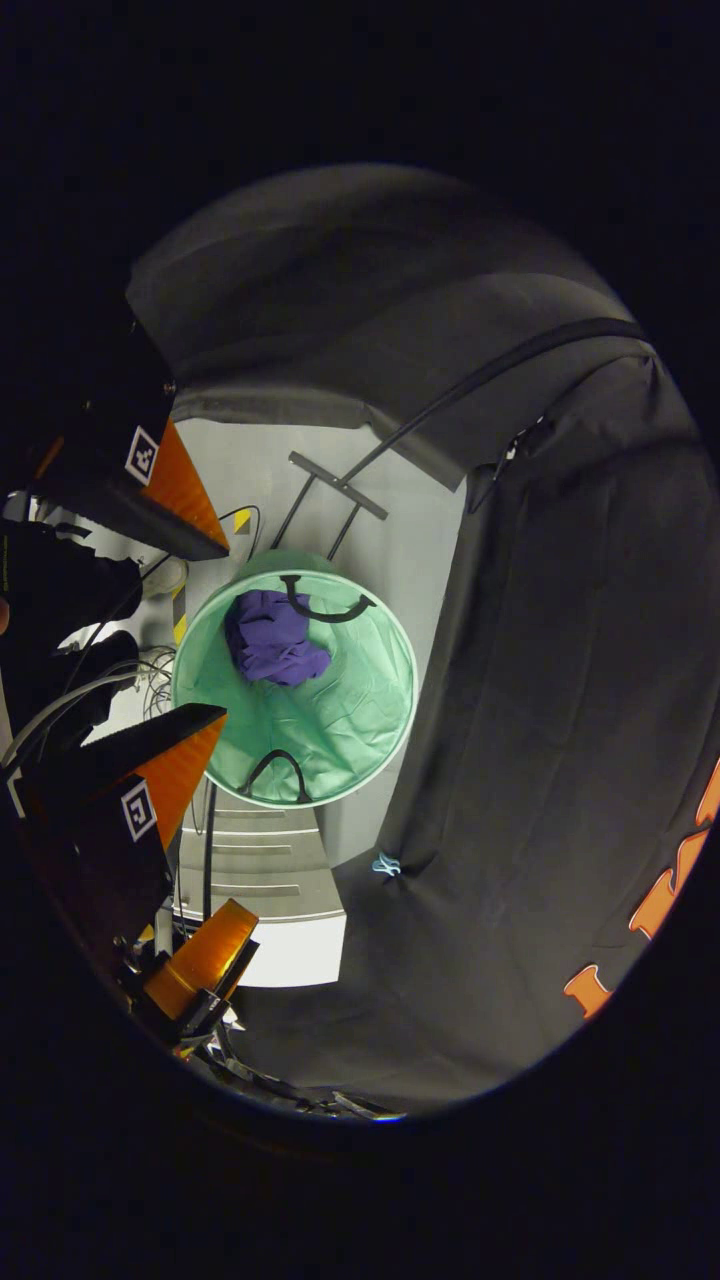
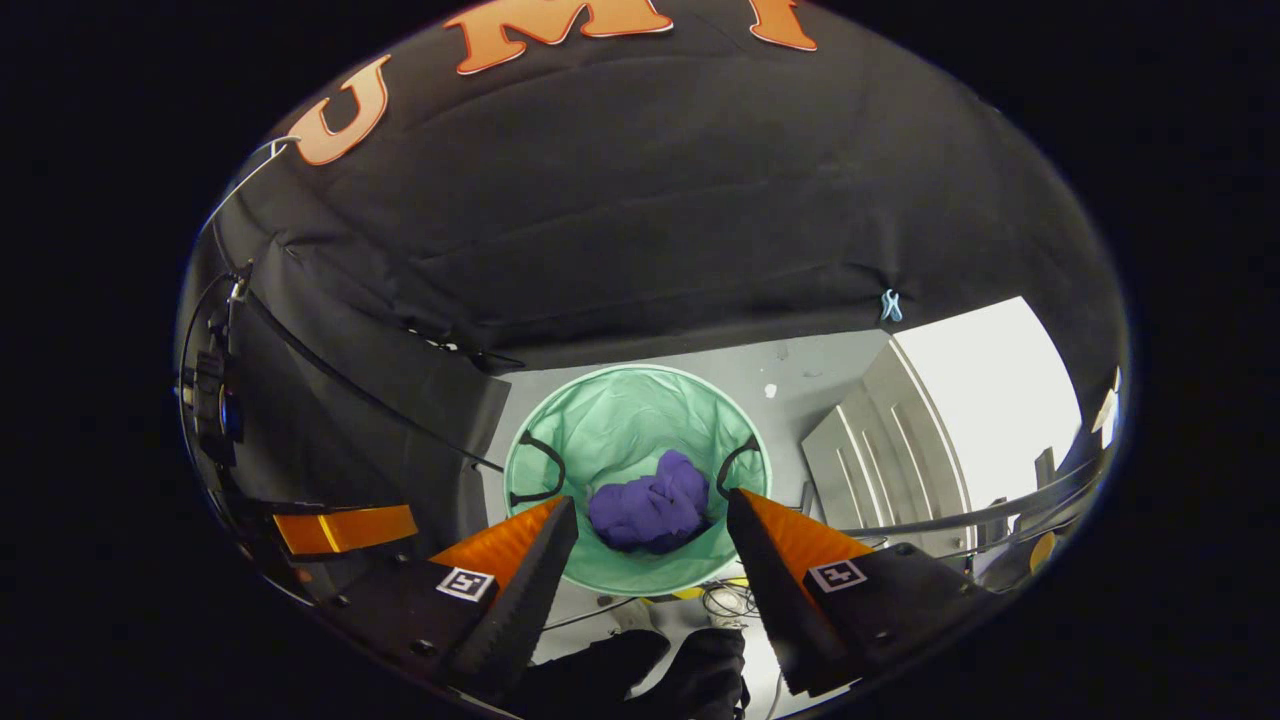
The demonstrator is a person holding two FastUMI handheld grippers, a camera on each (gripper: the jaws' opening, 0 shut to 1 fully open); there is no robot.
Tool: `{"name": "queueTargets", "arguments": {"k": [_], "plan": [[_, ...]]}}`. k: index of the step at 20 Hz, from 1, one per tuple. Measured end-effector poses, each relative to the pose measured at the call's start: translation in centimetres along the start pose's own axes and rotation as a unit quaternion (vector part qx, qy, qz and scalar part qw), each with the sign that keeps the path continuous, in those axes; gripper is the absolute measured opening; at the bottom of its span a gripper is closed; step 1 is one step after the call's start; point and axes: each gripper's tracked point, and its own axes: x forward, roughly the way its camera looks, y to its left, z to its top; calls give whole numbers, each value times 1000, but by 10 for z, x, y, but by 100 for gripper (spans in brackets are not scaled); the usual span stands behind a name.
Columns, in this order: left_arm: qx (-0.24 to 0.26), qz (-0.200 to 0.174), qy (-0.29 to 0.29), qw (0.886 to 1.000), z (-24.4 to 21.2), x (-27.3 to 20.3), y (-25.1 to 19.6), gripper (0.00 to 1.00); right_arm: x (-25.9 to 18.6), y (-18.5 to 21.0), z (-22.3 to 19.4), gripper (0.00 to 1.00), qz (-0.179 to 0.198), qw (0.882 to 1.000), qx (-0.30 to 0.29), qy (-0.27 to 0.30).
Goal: Grasp the clothes on the hanger with both hands and then place them into the laundry hamper below.
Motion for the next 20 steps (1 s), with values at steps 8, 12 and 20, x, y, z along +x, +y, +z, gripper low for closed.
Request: {"name": "queueTargets", "arguments": {"k": [8, 12, 20], "plan": [[0, 28, 9, 1000, -36, -5, 19, 98, -33, -4, -22, 99, -14, 1000, -3, -19], [8, 33, -10, 999, -44, -22, 7, 97, -58, -20, -9, 99, -10, 999, 7, -51], [-3, 23, -100, 995, -69, -89, -48, 98, -140, -54, 6, 99, 3, 992, -7, -127]]}}
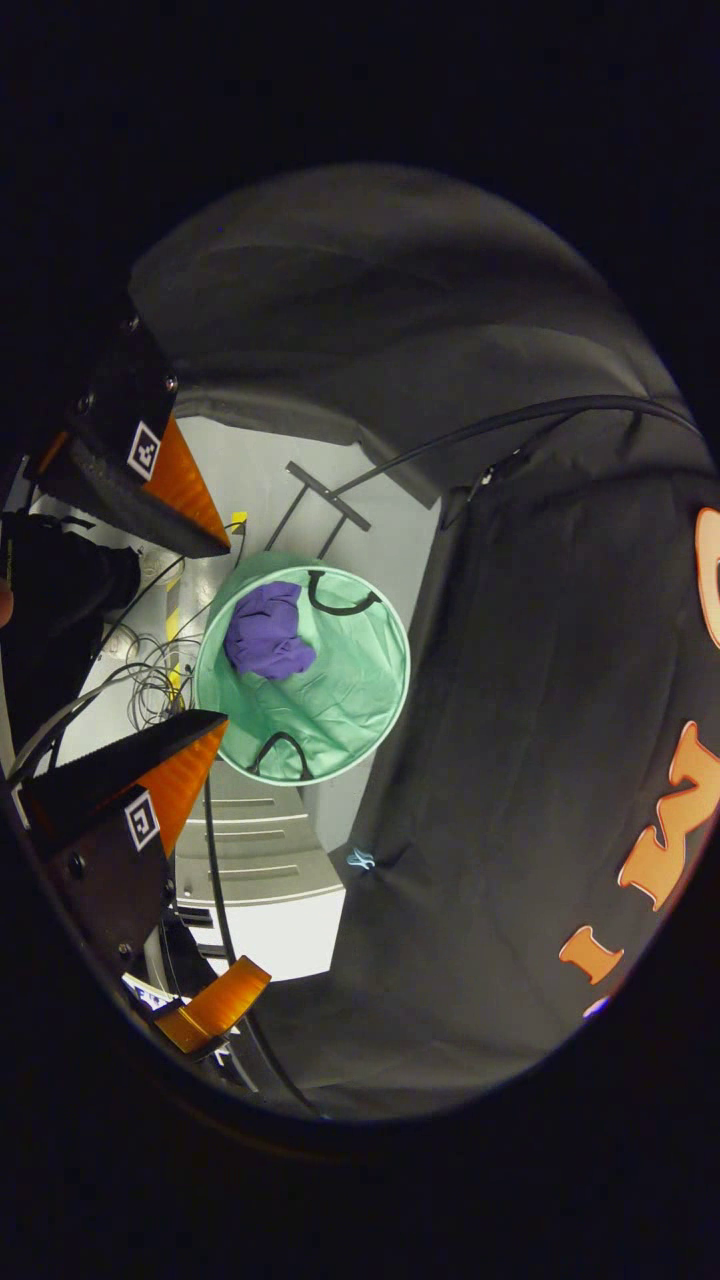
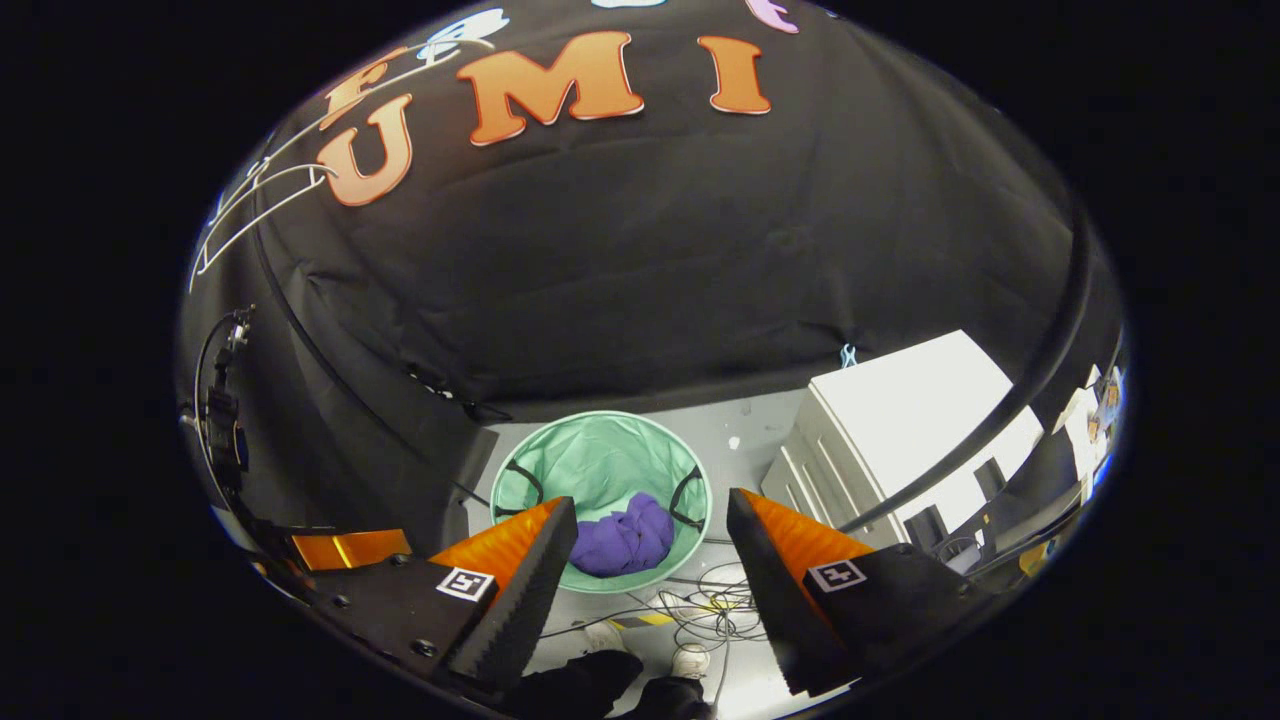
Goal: Grasp the clothes on the hanger with both hands and then place them into the laundry hamper below.
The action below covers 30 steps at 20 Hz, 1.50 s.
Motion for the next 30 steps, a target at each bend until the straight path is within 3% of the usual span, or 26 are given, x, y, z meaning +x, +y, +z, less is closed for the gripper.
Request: {"name": "queueTargets", "arguments": {"k": [8, 16, 21, 30], "plan": [[4, -16, -132, 991, 14, -120, -53, 98, -114, -8, 62, 98, 49, 993, -25, -108], [16, -35, -262, 964, 64, -219, -83, 98, -211, -38, 123, 98, 58, 975, -31, -212], [6, -30, -344, 938, 94, -271, -60, 96, -242, -45, 157, 98, 60, 964, -24, -259], [-2, -7, -378, 926, 102, -290, -40, 96, -240, -30, 152, 100, 72, 963, -36, -257]]}}
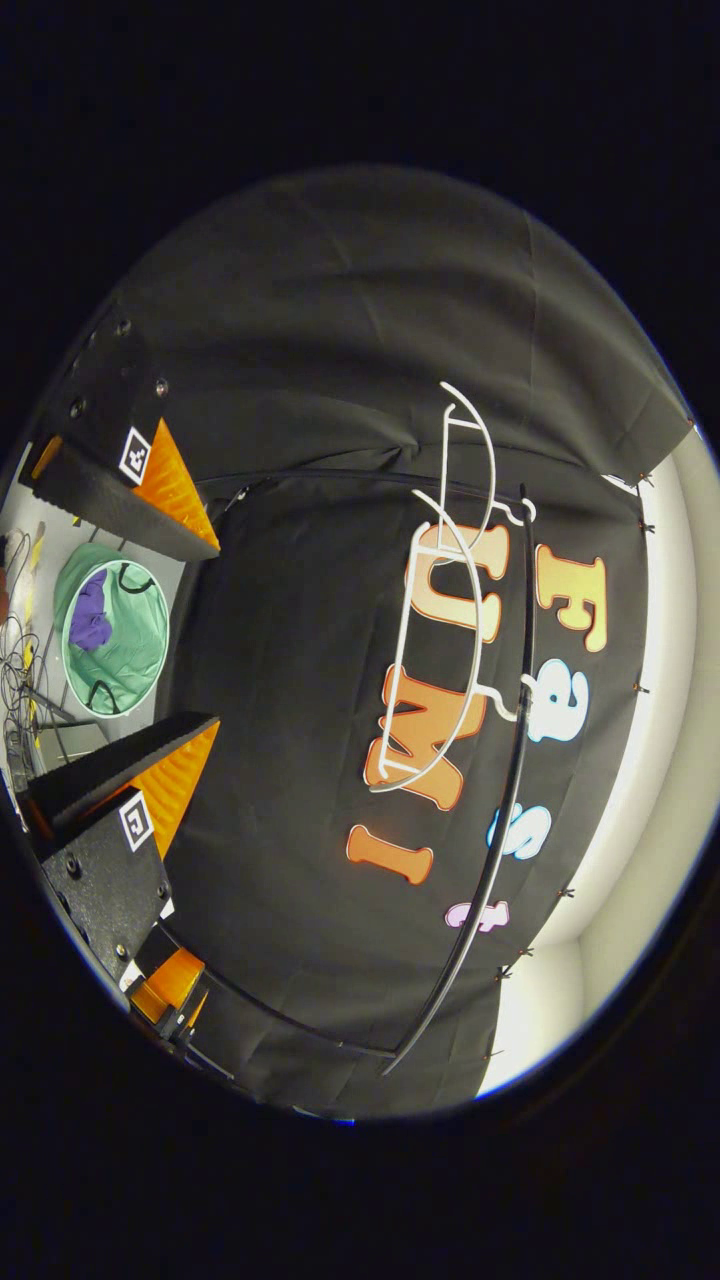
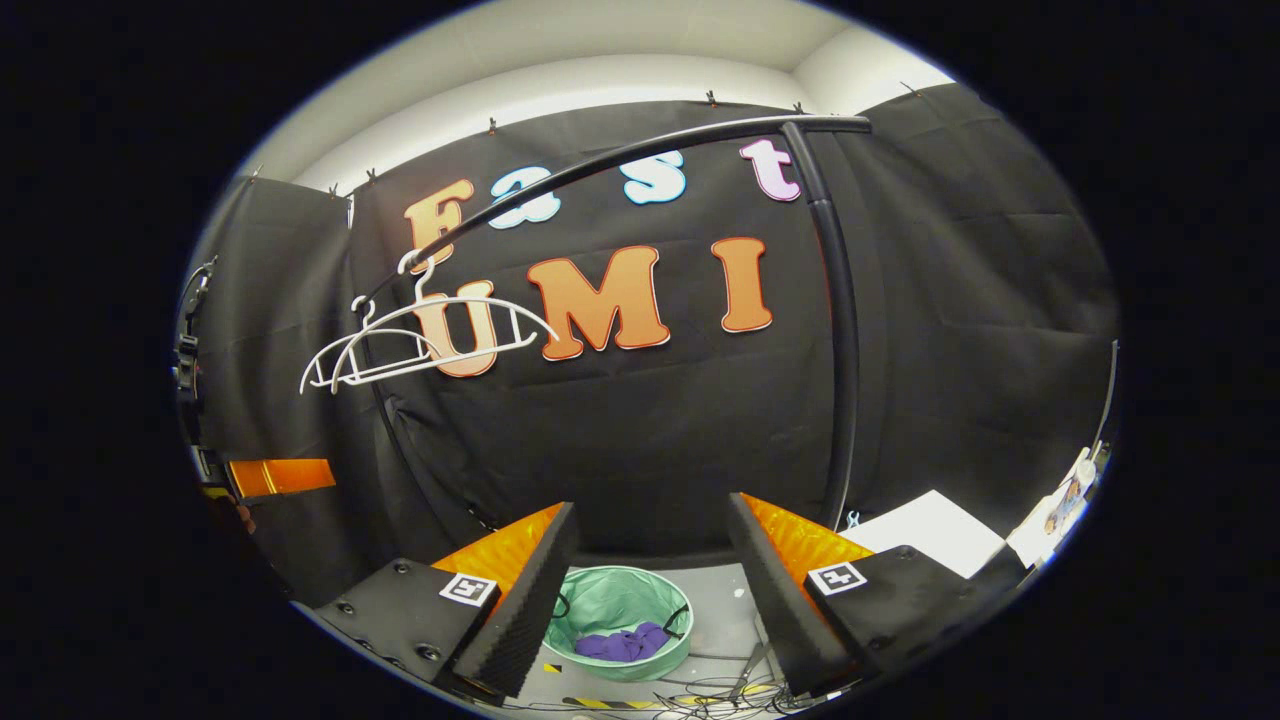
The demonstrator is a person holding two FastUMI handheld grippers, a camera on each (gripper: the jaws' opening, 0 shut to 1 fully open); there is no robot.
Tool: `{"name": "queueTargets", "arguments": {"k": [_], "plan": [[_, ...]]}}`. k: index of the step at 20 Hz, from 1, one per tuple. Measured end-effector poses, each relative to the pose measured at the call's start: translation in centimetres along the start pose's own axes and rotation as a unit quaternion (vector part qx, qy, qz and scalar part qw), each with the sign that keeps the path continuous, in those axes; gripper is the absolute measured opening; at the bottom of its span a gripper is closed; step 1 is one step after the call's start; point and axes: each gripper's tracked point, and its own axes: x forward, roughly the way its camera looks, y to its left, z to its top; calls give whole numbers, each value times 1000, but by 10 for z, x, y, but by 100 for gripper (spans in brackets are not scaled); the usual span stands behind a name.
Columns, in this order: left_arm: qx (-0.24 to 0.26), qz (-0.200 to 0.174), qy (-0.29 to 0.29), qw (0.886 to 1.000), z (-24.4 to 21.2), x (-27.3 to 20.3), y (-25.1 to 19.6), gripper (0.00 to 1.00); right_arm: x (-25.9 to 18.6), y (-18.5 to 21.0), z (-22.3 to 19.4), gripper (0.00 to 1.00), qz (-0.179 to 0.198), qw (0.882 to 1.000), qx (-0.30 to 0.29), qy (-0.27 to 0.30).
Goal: Grasp the clothes on the hanger with both hands and then place them into the laundry hamper below.
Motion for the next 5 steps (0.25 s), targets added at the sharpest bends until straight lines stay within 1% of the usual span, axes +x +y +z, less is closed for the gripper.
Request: {"name": "queueTargets", "arguments": {"k": [1, 2, 3, 4, 5], "plan": [[-2, 0, -2, 1000, 1, -1, 0, 96, 0, -1, 1, 98, 0, 1000, 0, -1], [-3, 3, -4, 1000, 2, -1, 2, 96, 1, -2, 1, 98, 0, 1000, 2, -1], [-1, 4, -6, 1000, 3, 0, 2, 96, 1, -3, 2, 89, 0, 1000, 4, -3], [2, 7, -8, 1000, 4, -1, 2, 98, 1, -4, 3, 100, -1, 1000, 5, -3], [4, 8, -11, 1000, 6, 0, 3, 98, 2, -5, 3, 100, -2, 1000, 6, -3]]}}
